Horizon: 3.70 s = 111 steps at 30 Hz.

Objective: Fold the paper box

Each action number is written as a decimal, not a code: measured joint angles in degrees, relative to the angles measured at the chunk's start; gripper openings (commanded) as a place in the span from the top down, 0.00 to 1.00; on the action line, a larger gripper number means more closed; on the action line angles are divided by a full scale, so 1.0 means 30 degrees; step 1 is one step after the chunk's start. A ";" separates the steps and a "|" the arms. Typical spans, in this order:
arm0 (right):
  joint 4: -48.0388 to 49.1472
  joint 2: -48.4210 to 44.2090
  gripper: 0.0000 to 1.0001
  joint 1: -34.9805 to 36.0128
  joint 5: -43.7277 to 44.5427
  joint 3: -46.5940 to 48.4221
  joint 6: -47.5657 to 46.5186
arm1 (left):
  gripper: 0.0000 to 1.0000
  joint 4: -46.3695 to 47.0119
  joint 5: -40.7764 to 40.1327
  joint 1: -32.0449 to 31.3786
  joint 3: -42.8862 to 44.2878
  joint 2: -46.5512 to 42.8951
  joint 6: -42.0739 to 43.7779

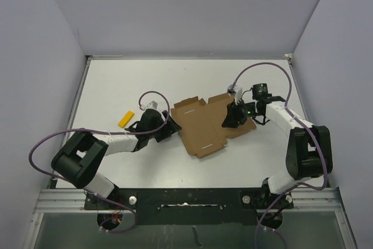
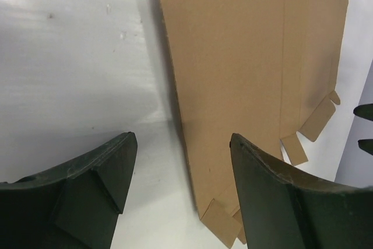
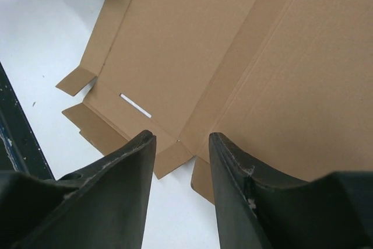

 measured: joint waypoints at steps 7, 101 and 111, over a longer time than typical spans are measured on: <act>-0.0015 0.0612 0.70 0.0102 0.0670 0.0430 -0.0007 | 0.45 0.1392 -0.0444 -0.0058 0.0510 0.1362 -0.0838; 0.1362 0.1093 0.27 -0.4641 -0.5158 -0.0525 0.1392 | 1.00 0.8852 -0.2280 -0.0750 -0.5260 -0.6251 1.3821; 0.1865 0.1457 0.95 -0.4051 -0.6062 -0.0933 0.1217 | 1.00 0.9508 -0.3002 -0.0692 -0.5967 -0.6237 1.2728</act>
